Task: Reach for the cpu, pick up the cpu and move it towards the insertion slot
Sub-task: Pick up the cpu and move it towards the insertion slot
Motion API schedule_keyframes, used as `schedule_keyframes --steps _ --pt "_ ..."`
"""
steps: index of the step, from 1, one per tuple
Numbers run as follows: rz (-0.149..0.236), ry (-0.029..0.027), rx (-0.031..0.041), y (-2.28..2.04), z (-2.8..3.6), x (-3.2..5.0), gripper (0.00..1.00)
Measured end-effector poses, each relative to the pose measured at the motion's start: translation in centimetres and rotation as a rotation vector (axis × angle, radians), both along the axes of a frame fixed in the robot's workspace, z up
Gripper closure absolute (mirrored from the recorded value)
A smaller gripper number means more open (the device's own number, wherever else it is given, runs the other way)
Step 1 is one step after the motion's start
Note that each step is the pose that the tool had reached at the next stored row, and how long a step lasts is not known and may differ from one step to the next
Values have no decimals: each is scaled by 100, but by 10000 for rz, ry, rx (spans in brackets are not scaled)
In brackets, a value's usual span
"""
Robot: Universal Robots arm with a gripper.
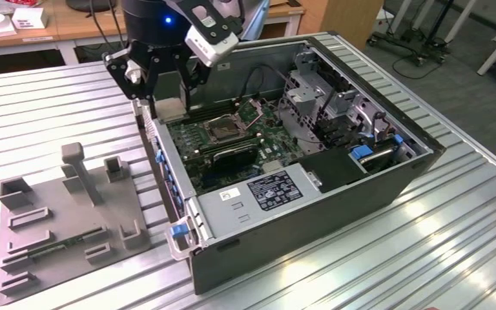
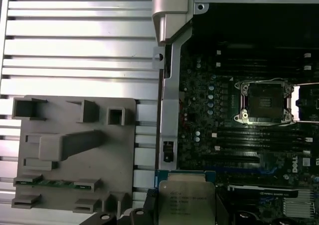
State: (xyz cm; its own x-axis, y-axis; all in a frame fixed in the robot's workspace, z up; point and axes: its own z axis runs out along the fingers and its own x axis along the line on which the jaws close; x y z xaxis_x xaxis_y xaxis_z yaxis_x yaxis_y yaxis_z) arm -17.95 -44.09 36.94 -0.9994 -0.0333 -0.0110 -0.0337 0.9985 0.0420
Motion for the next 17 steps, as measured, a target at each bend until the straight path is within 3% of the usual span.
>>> schedule_keyframes --steps 3,17 --pt "0 0 0 0 -1 83 46" --pt "0 0 0 0 -1 271 46"
